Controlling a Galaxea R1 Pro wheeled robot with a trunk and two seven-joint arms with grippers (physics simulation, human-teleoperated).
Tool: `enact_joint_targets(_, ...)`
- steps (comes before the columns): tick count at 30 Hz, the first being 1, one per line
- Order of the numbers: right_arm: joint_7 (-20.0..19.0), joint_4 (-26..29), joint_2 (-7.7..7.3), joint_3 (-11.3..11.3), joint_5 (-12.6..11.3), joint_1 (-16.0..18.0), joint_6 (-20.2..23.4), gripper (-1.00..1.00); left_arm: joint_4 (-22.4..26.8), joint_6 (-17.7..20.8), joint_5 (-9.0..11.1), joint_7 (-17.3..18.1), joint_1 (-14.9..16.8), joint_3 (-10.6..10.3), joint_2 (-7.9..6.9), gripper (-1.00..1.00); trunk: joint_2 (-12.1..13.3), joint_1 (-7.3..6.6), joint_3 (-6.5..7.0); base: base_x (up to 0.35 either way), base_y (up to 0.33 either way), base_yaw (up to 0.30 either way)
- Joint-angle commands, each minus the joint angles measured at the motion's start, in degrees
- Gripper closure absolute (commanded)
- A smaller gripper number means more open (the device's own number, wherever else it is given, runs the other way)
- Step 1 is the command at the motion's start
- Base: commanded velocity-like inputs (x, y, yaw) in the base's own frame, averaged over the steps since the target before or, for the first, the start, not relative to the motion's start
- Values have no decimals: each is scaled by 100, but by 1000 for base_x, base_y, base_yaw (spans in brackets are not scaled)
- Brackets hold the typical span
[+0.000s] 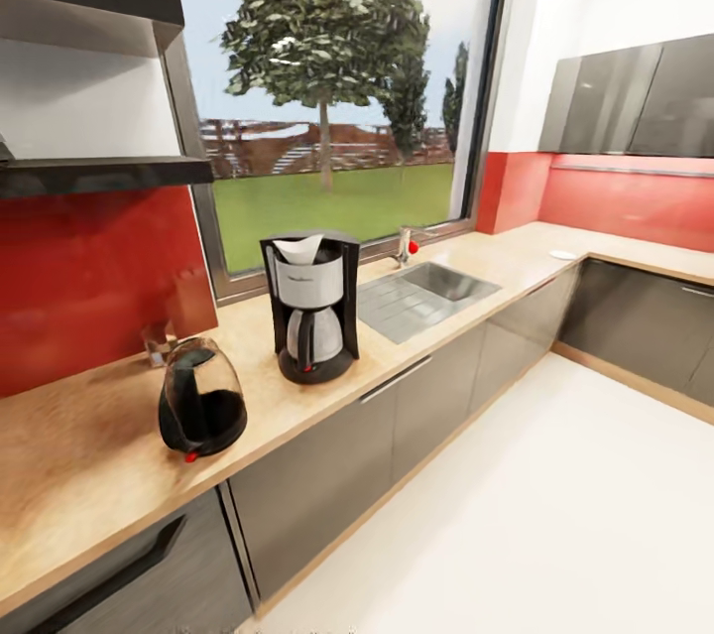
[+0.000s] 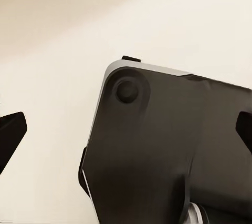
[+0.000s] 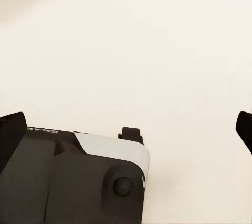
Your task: Set up a coffee station on the kitchen countertop: keep the coffee maker on the countertop, move the bottle of coffee from the kitchen shelf to the counter next to the coffee maker, place a paper coffee filter on top of the coffee maker, put the saucer next to the coffee maker with the coffee cup on the saucer, and place the electric kettle next to the coffee maker.
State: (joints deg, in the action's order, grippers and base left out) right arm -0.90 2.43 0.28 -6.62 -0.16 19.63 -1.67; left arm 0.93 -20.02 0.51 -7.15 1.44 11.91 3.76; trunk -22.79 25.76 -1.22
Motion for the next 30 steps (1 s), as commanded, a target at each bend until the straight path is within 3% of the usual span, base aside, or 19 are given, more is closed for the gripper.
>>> enact_joint_targets(1,-6,-6,-1,-33,-2,6,-18,-100,-5,-20,4,-13,5,13,2,-100,-13,2,-13,-136,0,280)
enact_joint_targets(12,-6,-6,-1,-35,-2,6,-18,-100,-5,-15,2,-14,5,13,-8,-100,-13,2,-13,-269,0,280)
enact_joint_targets(24,-6,-6,-1,-37,-2,6,-18,-100,3,-27,-1,-6,5,7,-42,-100,-13,2,-13,-35,0,280)
enact_joint_targets(30,-6,-6,-1,-37,-2,6,-18,-100,4,-21,0,-5,5,9,-43,-100,-13,2,-13,-272,0,280)
